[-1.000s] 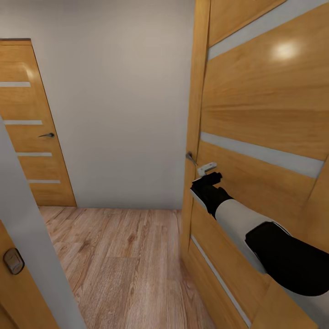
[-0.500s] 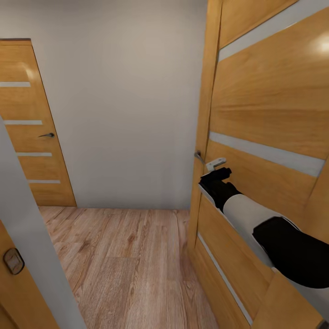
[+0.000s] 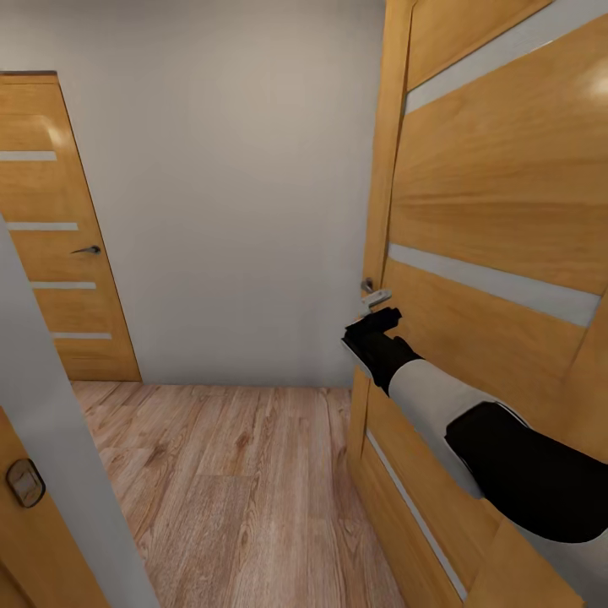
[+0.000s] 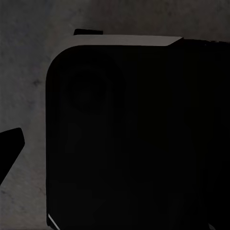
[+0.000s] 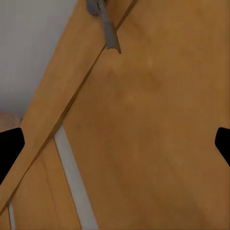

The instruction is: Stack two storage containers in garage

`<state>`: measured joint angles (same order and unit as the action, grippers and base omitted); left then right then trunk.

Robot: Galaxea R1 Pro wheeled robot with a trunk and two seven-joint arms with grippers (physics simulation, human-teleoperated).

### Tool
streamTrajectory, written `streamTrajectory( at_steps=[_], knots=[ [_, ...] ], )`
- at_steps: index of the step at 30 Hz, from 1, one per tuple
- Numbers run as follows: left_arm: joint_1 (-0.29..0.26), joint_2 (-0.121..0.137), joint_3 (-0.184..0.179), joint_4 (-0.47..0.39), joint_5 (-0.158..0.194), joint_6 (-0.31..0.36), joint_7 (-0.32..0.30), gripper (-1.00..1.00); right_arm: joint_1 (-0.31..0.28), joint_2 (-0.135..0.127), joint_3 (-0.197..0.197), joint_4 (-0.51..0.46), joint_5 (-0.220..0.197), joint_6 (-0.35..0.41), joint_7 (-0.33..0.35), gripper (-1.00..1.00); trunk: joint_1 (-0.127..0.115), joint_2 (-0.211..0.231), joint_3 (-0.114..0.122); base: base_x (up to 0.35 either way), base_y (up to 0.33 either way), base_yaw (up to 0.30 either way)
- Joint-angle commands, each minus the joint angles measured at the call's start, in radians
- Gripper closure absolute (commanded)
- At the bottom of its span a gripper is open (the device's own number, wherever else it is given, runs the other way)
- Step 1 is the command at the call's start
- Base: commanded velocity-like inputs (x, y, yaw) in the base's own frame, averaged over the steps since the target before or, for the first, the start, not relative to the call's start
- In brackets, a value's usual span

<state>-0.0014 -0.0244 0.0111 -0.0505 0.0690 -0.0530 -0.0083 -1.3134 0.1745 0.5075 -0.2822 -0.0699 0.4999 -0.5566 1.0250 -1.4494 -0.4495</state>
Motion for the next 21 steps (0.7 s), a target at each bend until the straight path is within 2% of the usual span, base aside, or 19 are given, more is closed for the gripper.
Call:
streamTrajectory(
  at_steps=[1, 21],
  knots=[
    [0.000, 0.000, 0.000, 0.000, 0.007, -0.003, -0.001, -1.00, -0.001, 0.000, 0.008, 0.000, -0.008, 0.006, -0.005, -1.00, 0.000, -0.001, -0.001, 0.000, 0.000, 0.000],
    [0.000, 0.001, 0.001, 0.000, 0.007, -0.002, -0.001, -1.00, 0.005, 0.000, 0.006, -0.003, -0.040, -0.049, 0.015, -1.00, 0.000, -0.001, -0.001, 0.000, 0.000, 0.000]
  ],
)
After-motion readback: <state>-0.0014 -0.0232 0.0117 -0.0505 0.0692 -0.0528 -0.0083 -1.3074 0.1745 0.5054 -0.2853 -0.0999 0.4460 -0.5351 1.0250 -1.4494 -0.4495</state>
